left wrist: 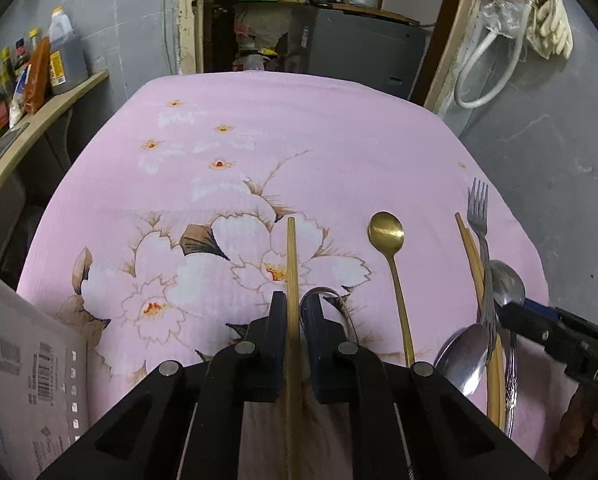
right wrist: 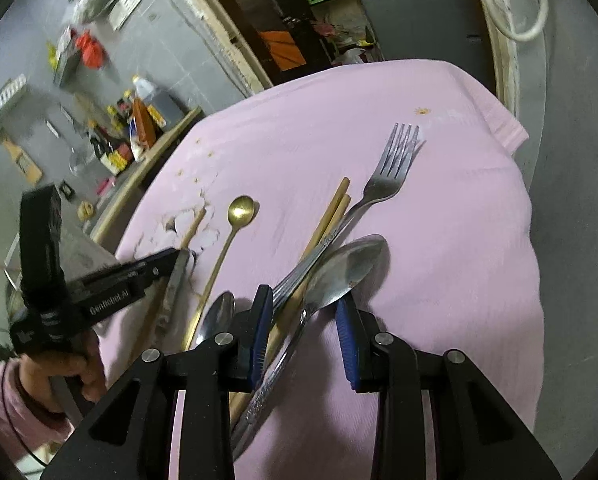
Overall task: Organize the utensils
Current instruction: 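Grasp a second wooden chopstick with the left tool while the right tool grasps a silver knife, then lift and carry the chopstick and knife in both tools over the caddy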
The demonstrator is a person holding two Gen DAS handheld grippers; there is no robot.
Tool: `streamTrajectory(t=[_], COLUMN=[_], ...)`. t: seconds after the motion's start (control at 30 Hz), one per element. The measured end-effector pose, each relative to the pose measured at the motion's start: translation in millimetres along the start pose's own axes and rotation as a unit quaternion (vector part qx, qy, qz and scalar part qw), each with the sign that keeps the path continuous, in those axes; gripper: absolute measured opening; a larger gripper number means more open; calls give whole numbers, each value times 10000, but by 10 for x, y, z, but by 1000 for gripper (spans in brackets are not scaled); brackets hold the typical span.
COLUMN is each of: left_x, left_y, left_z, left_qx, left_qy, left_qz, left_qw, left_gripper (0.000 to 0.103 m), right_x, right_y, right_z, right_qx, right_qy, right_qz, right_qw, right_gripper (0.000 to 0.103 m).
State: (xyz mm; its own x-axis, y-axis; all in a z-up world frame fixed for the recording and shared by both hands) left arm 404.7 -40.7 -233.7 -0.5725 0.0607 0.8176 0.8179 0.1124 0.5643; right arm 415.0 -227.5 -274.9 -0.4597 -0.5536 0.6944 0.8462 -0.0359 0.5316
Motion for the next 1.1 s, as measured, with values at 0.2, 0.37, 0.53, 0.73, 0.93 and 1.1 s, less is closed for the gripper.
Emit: streamTrajectory(t=[0.2,0.37,0.53,0.73,0.93,1.1], left_x=[17,131,387,803,1207,1233], left_y=[-4,-54,-4,186,342,318], left_z=[2,-82,-221,-265,-213,-170], left_qx=[221,232,140,193,150,21], left_qy=[-357,-519,-774,-1090,-1281,-1265], left_qz=[163,52,-258,-759,-1144,-1003], left_qw=[9990,9984,9966,9909,9850,9869], left_gripper=[9,9,9,9,9,9], right_x=[-16,-7,243,621,900,935], right_y=[67,98,151,275,355,336], right_z=[-48,13,167,486,827,982], right_qx=[-393,-375,-91,56,245,260], right_qy=[80,28,-1,85,131,65], right_qz=[-130,-179,-413,-804,-1094,-1094], right_qw=[9991,9991,9991,9967,9936,9936], right_gripper=[15,6,4,2,2,2])
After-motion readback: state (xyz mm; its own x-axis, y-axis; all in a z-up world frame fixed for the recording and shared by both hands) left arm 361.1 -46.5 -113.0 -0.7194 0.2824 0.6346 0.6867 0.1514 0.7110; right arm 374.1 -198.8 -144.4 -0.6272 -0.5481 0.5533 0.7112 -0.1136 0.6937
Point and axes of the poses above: each gripper's, at about its wrist camera, not at the fingertips, and x roughly against the way its jaws point, z to its left, y to its top, the point moved 10 cm from there along -x, roughly the way its jaws point
